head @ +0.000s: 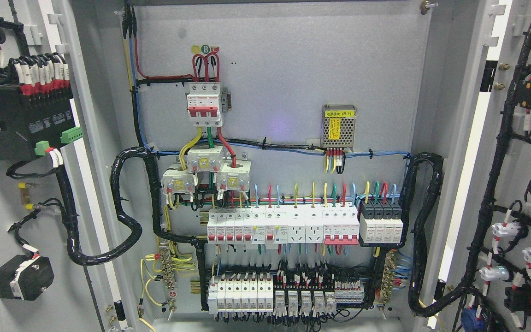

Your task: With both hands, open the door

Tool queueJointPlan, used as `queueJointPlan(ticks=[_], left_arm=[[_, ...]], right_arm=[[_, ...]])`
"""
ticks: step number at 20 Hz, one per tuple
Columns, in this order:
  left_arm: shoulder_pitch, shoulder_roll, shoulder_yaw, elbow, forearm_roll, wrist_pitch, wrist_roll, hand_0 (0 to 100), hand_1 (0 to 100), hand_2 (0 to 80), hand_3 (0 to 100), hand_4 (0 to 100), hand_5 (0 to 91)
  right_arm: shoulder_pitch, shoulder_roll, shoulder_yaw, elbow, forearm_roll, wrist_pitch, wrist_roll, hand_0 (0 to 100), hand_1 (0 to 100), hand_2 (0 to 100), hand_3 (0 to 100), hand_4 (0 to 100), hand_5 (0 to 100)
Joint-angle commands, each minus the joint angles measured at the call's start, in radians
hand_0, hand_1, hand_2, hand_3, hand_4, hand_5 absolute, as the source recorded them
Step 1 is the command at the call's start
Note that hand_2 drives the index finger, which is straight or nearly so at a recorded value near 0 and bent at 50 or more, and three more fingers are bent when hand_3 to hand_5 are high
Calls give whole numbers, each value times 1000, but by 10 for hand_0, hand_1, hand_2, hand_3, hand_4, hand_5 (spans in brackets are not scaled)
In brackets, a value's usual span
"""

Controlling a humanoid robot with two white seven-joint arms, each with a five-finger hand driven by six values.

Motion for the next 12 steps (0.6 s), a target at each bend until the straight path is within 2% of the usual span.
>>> queueJointPlan(ticks=[1,4,9,12], left_arm=[[-7,45,98,66,33,-61,4,0,0,0,0,32,0],[-15,52,114,76,42,-17,4,0,0,0,0,32,0],[-32,80,129,112,63,2,4,0,0,0,0,32,0],[-55,106,138,137,89,57,4,0,0,0,0,32,0]], right_arm=[[1,-15,-22,34,-25,-2,3,0,0,0,0,0,0],[1,-14,-23,34,-25,-2,48,0,0,0,0,0,0],[1,-14,-37,58,-23,0,49,0,0,0,0,0,0],[1,-15,-57,84,-25,0,51,0,0,0,0,0,0]])
